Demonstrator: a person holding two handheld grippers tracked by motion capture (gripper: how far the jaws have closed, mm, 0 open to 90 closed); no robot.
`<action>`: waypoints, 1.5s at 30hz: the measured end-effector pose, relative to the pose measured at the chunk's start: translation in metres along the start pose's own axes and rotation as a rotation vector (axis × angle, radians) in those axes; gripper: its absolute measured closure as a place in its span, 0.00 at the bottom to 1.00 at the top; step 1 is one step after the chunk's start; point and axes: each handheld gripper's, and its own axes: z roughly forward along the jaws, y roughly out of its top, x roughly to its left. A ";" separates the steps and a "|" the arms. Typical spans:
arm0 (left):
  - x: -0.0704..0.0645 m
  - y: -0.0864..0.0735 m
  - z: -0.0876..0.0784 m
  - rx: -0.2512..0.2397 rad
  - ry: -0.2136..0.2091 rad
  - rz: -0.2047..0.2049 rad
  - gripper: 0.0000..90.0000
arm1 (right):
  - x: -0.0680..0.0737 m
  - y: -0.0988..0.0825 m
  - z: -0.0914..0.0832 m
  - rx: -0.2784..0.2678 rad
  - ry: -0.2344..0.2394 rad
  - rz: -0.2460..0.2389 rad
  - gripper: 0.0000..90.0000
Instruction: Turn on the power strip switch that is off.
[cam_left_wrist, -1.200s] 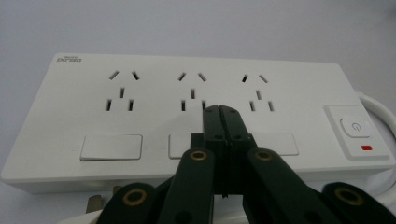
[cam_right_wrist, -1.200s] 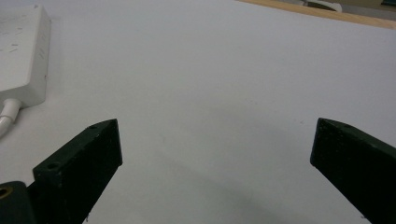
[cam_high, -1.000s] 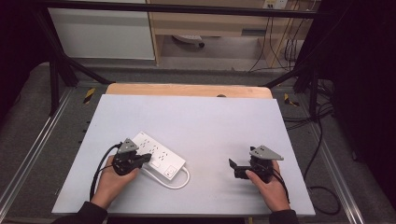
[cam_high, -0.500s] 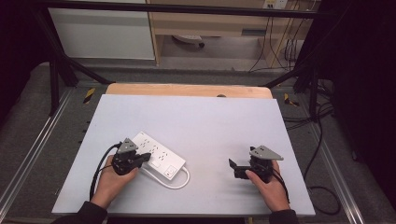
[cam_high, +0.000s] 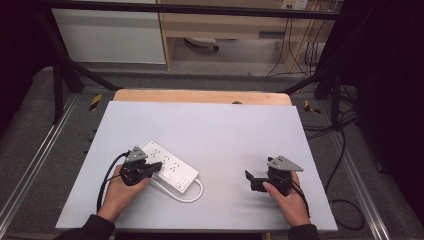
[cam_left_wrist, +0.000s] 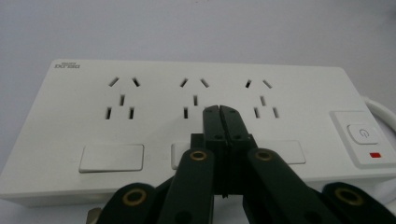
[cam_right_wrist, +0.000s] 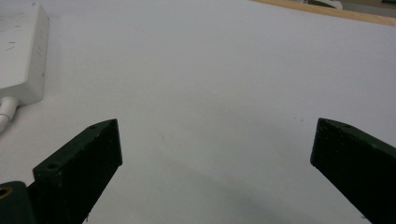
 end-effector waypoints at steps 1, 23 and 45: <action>0.000 0.000 0.001 -0.003 0.001 0.000 1.00 | 0.000 0.000 0.000 -0.001 0.000 0.002 0.03; 0.000 0.001 -0.001 0.004 0.009 0.005 1.00 | -0.001 0.000 -0.001 -0.003 0.002 0.000 0.03; -0.002 0.004 -0.003 -0.065 -0.002 -0.008 0.81 | 0.000 0.000 -0.001 0.001 0.001 -0.001 0.03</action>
